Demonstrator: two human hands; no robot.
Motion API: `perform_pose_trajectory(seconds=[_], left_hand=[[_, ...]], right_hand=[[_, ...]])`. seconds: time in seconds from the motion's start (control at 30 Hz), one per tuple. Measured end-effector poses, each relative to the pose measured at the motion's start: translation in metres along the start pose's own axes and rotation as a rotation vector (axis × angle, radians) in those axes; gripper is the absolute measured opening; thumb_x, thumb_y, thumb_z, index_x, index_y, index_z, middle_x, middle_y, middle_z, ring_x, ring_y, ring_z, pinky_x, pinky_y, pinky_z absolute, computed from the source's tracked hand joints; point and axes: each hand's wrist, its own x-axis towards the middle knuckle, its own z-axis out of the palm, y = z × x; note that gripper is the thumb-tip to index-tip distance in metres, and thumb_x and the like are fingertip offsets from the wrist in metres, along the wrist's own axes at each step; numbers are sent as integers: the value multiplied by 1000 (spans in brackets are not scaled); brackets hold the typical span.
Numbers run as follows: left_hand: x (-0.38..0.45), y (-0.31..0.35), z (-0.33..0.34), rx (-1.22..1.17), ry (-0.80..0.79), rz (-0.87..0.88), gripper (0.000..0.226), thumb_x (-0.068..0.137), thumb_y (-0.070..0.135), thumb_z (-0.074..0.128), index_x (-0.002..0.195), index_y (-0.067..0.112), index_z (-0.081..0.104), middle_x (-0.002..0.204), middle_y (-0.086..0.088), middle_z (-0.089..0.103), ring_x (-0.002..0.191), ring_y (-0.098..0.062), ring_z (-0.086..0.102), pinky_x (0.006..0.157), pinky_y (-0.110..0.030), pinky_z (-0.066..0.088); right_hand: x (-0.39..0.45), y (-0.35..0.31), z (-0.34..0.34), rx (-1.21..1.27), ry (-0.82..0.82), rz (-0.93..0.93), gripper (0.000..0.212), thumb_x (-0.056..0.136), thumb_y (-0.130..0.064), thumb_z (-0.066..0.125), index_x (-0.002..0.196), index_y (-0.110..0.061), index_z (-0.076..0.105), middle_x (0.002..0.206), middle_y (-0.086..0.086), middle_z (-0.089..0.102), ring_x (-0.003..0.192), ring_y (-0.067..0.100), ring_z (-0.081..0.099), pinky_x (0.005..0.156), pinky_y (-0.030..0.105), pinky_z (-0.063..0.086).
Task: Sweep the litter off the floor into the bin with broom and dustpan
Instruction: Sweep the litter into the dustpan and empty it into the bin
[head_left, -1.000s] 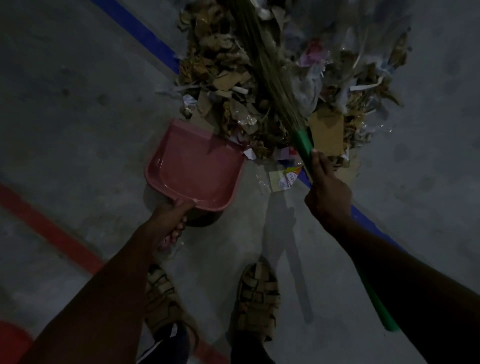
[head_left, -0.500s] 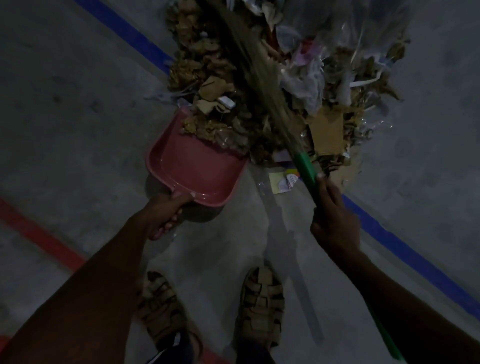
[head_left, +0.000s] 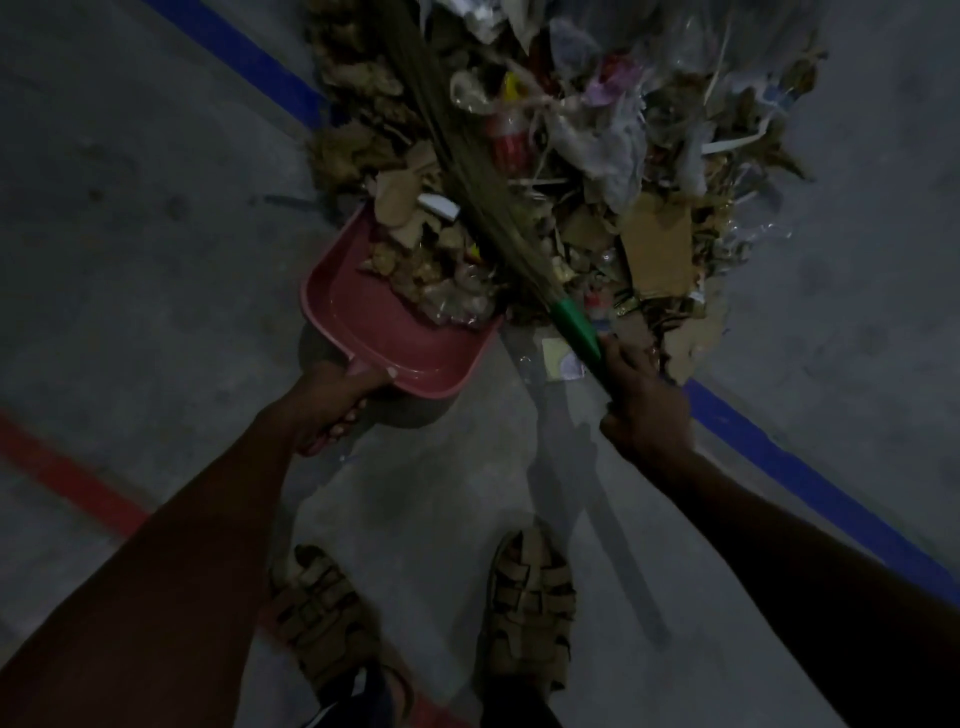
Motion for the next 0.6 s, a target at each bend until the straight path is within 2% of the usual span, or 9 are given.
perform_pose_trajectory(seconds=[0.07, 0.1, 0.17, 0.27, 0.33, 0.47, 0.5, 0.6], left_hand=[[0, 1, 0, 7, 0, -3, 53, 88, 54, 70, 66, 11, 50, 46, -1, 43, 35, -12, 36, 38, -20, 29], [1, 0, 0, 4, 4, -6, 53, 88, 54, 71, 66, 11, 50, 46, 0, 44, 35, -11, 36, 37, -20, 29], [2, -2, 0, -10, 16, -10, 53, 86, 55, 73, 65, 12, 50, 44, 0, 44, 34, -11, 36, 37, -19, 28], [2, -3, -1, -14, 13, -13, 54, 85, 56, 73, 65, 12, 50, 45, -1, 43, 34, -13, 36, 39, -19, 29], [3, -4, -1, -13, 6, -13, 54, 84, 57, 73, 66, 12, 50, 46, -1, 43, 35, -13, 36, 40, -19, 30], [4, -5, 0, -4, 12, -8, 53, 85, 56, 73, 66, 12, 51, 47, -1, 44, 35, -13, 37, 40, -19, 31], [4, -5, 0, 0, 8, -3, 53, 85, 56, 73, 66, 12, 51, 47, -1, 44, 35, -12, 37, 39, -19, 31], [4, -5, 1, -2, -6, 8, 52, 87, 54, 72, 65, 12, 49, 47, -1, 43, 34, -12, 35, 38, -20, 29]], right_hand=[[-13, -4, 9, 68, -29, 8, 83, 76, -3, 65, 150, -21, 33, 149, 1, 38, 84, 21, 57, 53, 27, 47], [-20, -6, 11, 100, -43, 8, 84, 76, -2, 66, 151, -21, 33, 150, 0, 36, 82, 17, 55, 55, 25, 48], [-35, -7, 14, 131, -63, -8, 82, 75, -2, 68, 148, -23, 35, 150, -3, 38, 76, 11, 51, 52, 16, 40], [-57, -2, 15, 136, -74, -24, 86, 72, -1, 70, 147, -27, 37, 147, -8, 42, 72, 12, 53, 48, 19, 41], [-66, 3, 11, 131, -24, -15, 89, 71, 2, 72, 146, -28, 36, 147, -7, 44, 72, 13, 56, 48, 21, 44], [-58, 6, 1, 104, 150, 21, 88, 72, 9, 72, 147, -20, 37, 142, 11, 50, 69, 18, 55, 45, 25, 47], [-51, 8, -3, 74, 178, 37, 86, 73, 8, 71, 148, -18, 38, 143, 11, 49, 67, 19, 53, 44, 25, 45], [-26, 17, -8, -39, 223, 102, 83, 76, 4, 65, 149, -20, 36, 148, 2, 44, 63, 20, 46, 46, 20, 26]])
